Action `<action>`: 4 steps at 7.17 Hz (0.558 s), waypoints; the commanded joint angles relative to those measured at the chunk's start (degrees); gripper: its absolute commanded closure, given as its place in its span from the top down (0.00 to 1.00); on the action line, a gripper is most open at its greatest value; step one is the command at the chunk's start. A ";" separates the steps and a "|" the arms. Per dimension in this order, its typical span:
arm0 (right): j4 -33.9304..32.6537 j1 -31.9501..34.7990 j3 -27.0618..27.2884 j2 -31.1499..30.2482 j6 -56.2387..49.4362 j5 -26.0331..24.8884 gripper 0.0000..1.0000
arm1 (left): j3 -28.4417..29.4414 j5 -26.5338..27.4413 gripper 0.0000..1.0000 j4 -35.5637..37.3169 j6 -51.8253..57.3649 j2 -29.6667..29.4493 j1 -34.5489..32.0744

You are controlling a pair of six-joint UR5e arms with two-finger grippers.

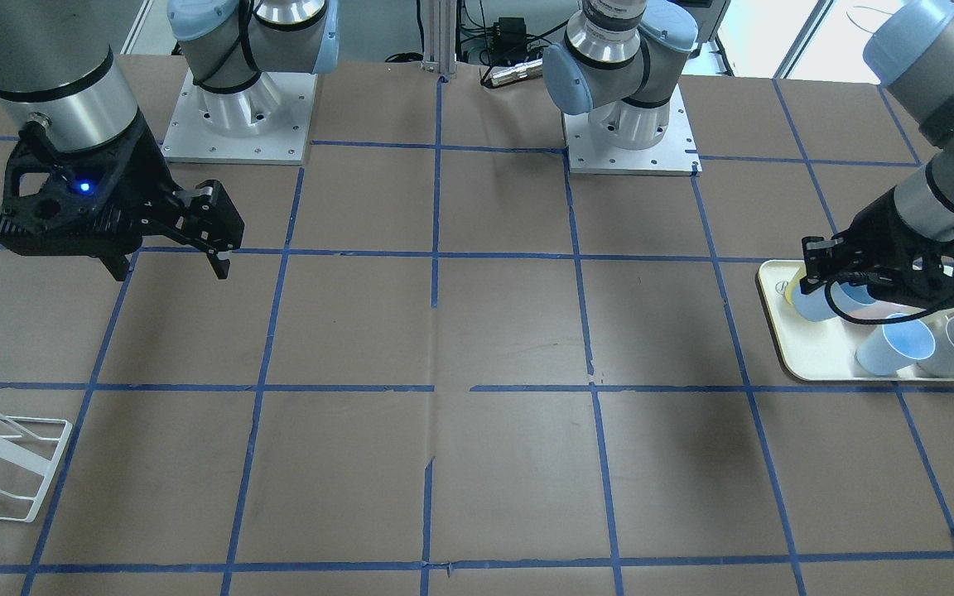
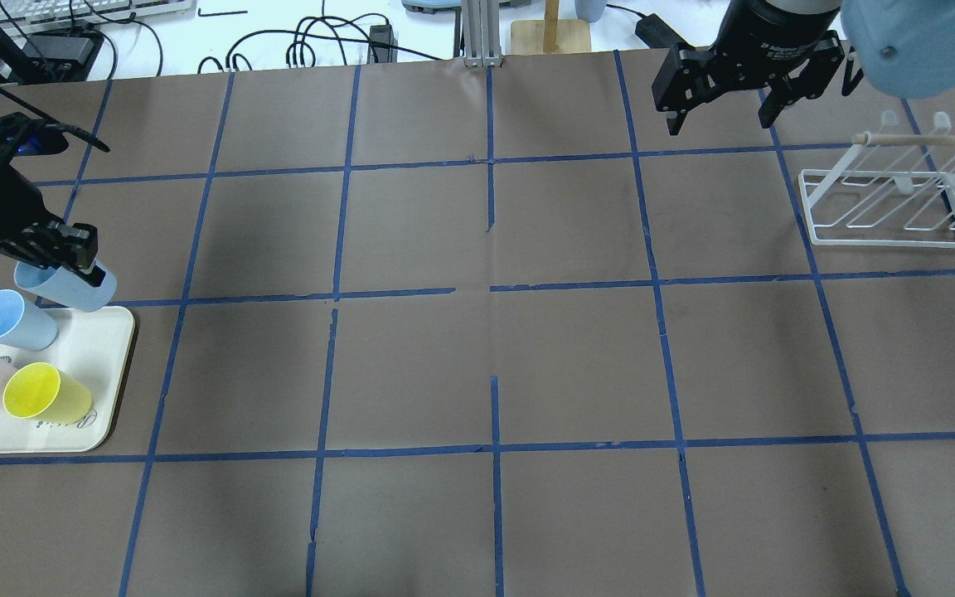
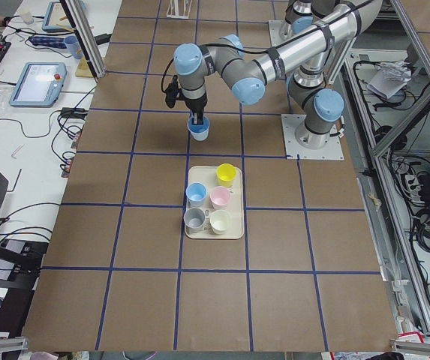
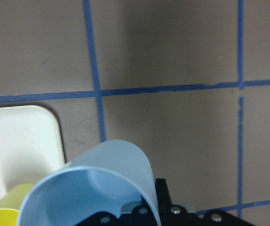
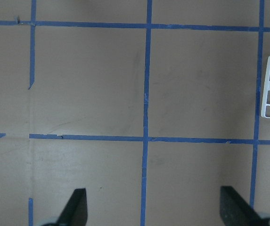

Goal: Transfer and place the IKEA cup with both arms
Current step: 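Lower the cup into the empty tray slot and open the left gripper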

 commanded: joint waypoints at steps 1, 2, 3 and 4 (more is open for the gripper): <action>-0.05 0.01 0.03 -0.14 0.03 0.07 1.00 | -0.15 3.56 0.00 5.10 4.84 -4.78 0.64; -0.05 0.01 0.03 -0.14 0.03 0.16 1.00 | -0.15 4.69 0.00 5.91 5.02 -7.24 0.64; -0.05 0.01 0.03 -0.14 -0.05 0.16 1.00 | -0.15 8.53 0.00 8.26 6.67 -9.36 0.64; 0.03 0.01 0.12 -0.14 -0.06 0.16 1.00 | -0.50 8.83 0.00 10.72 8.25 -10.86 0.64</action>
